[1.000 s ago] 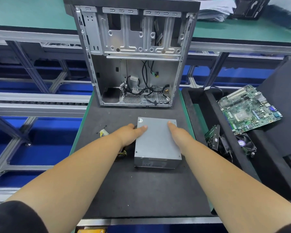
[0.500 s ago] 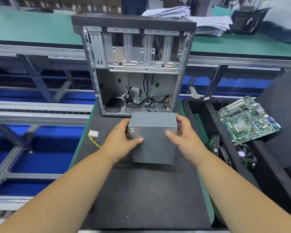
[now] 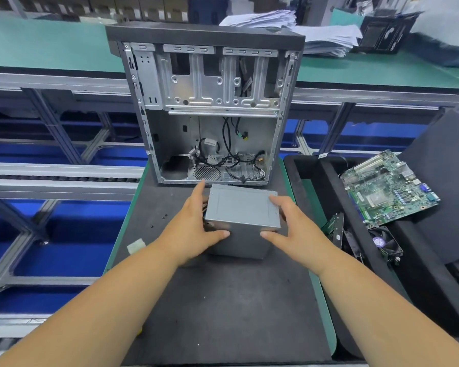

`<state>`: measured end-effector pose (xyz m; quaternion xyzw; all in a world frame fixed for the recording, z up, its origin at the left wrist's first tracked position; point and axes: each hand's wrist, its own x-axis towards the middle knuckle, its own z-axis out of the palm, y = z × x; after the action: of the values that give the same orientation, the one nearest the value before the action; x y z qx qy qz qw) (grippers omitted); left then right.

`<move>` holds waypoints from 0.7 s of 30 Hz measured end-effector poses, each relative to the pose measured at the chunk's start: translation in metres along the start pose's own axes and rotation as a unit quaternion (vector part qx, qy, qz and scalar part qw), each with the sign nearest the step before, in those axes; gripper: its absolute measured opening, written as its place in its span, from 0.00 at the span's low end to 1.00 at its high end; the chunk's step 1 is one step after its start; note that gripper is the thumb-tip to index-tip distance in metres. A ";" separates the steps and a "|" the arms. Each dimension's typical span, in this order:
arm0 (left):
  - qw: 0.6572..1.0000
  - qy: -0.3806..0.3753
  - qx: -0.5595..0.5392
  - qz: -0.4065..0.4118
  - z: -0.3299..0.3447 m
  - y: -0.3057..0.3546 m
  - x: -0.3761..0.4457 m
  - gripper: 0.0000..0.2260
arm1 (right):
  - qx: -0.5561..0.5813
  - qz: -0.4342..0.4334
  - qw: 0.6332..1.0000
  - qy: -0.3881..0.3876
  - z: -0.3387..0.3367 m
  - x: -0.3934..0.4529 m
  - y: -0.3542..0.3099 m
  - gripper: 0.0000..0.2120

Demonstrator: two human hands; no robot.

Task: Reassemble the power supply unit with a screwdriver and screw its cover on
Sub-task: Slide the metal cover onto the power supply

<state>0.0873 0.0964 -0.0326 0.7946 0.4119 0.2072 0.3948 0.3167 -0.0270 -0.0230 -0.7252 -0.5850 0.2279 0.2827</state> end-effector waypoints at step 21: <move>0.996 -0.084 0.006 0.024 -0.018 0.004 0.026 0.55 | -0.209 -0.042 0.976 0.038 0.006 0.016 -0.049 0.30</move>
<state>0.0926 0.1240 -0.0186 0.8215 0.3593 0.1461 0.4180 0.2812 -0.0030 0.0058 -0.7509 -0.6388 0.0612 0.1564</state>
